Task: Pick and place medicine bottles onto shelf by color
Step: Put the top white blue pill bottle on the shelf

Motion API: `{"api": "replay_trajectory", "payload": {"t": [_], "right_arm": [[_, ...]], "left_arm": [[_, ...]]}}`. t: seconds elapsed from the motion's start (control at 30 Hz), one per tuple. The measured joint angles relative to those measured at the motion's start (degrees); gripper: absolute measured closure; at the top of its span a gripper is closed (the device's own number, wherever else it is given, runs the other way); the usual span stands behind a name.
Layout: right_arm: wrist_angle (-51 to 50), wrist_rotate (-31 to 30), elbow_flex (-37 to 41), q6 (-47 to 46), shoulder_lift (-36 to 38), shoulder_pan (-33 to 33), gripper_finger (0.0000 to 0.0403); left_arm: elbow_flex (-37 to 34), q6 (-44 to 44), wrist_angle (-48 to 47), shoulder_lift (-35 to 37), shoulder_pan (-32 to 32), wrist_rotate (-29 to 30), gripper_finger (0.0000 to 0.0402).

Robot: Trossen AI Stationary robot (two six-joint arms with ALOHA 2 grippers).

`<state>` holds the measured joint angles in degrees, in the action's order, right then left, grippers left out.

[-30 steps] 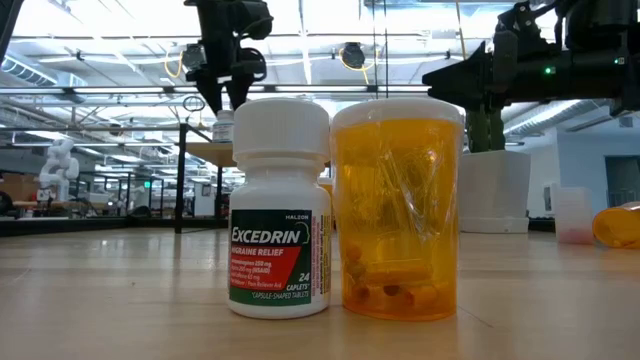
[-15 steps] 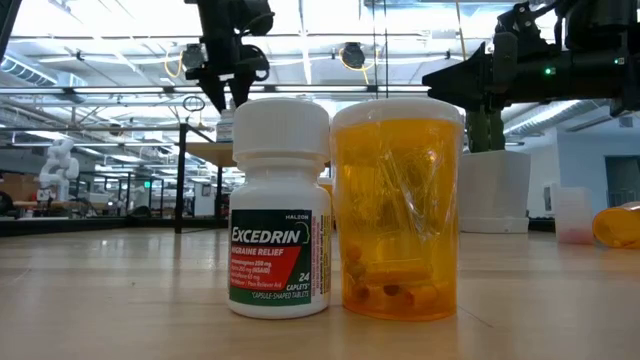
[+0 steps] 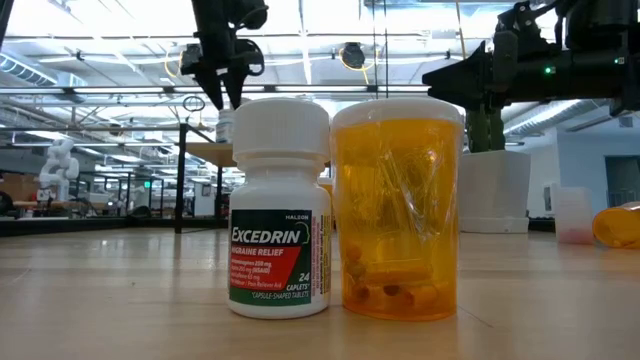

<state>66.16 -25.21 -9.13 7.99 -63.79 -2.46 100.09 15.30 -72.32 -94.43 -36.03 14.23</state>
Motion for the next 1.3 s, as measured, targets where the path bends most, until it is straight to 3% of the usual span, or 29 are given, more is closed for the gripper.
{"api": "replay_trajectory", "payload": {"t": [0.27,0.43,0.63,0.8,1.03,1.3], "right_arm": [[0.43,0.00,0.00,0.04,0.02,0.00,0.0078],[0.09,0.00,0.00,0.16,0.02,0.00,0.0078],[-1.94,-0.02,0.00,0.22,0.00,0.00,0.0078],[-2.04,-0.02,0.00,0.21,0.00,0.00,0.0078],[-0.88,-0.09,0.00,-0.26,0.02,0.00,0.0078],[-1.30,-0.15,0.00,-0.59,0.00,0.00,0.0078]], "left_arm": [[0.00,-2.14,-2.11,4.68,0.89,1.69,0.0177],[-2.75,-3.29,-5.64,6.12,5.28,2.60,0.0188],[-13.13,-4.80,-0.31,7.74,13.19,7.46,0.0228],[-20.12,-8.49,5.45,9.34,16.36,10.37,0.0290],[-23.83,-14.44,14.29,9.55,13.53,9.86,0.0393],[-24.30,-15.94,19.19,9.53,9.38,7.52,0.0392]]}}
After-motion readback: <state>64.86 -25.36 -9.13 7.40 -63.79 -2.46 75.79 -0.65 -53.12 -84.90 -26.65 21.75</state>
